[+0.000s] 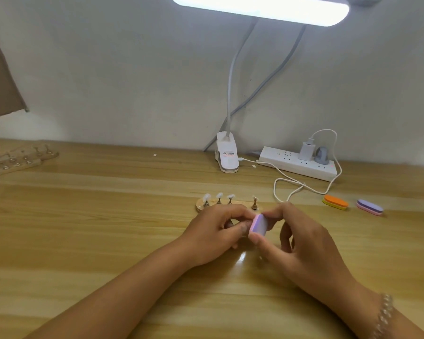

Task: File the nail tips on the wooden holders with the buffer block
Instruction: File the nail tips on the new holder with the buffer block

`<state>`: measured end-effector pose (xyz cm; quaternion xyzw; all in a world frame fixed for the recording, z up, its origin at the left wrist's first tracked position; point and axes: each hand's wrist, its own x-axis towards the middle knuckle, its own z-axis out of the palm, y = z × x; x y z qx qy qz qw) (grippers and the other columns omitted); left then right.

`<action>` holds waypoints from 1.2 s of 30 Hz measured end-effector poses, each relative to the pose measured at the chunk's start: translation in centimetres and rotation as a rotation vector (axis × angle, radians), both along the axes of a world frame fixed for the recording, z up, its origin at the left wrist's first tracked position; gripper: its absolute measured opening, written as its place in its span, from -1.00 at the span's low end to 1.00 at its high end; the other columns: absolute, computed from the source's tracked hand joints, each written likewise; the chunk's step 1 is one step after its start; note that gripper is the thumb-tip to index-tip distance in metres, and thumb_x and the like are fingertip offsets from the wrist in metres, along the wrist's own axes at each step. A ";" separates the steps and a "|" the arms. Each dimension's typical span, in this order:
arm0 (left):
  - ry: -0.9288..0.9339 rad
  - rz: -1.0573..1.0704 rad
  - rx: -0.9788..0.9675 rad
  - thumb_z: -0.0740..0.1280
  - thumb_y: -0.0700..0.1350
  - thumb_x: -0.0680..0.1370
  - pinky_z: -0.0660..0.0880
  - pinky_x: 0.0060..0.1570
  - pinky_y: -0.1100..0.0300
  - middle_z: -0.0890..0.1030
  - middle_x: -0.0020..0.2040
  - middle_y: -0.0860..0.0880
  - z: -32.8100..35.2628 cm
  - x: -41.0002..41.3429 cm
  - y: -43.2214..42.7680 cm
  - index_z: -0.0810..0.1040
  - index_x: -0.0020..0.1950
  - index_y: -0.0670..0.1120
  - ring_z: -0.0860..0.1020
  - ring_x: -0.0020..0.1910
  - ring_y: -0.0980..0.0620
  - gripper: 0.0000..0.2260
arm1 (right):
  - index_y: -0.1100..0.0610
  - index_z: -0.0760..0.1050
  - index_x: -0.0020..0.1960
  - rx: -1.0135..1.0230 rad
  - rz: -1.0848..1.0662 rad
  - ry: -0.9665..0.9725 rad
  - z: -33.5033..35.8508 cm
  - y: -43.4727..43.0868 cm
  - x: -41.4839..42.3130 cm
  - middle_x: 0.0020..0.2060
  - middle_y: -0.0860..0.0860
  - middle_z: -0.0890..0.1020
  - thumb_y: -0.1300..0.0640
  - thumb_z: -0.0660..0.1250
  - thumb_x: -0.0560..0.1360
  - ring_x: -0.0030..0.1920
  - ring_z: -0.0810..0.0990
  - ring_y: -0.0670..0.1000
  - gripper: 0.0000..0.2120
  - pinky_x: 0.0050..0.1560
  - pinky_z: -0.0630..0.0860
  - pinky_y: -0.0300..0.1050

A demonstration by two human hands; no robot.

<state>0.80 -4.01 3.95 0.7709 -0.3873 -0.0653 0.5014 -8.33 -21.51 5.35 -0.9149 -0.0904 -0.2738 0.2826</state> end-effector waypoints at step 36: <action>-0.058 -0.014 0.015 0.26 -0.09 0.63 0.48 -0.25 0.22 0.64 -0.15 0.23 0.2 -0.2 0.0 0.59 -0.03 0.18 0.55 -0.40 0.12 -0.82 | -0.03 0.47 0.02 0.053 -0.076 -0.006 0.2 -0.4 0.5 -0.17 -0.24 0.57 -0.35 0.28 0.39 -0.40 0.48 -0.04 -0.58 -0.33 0.47 -0.07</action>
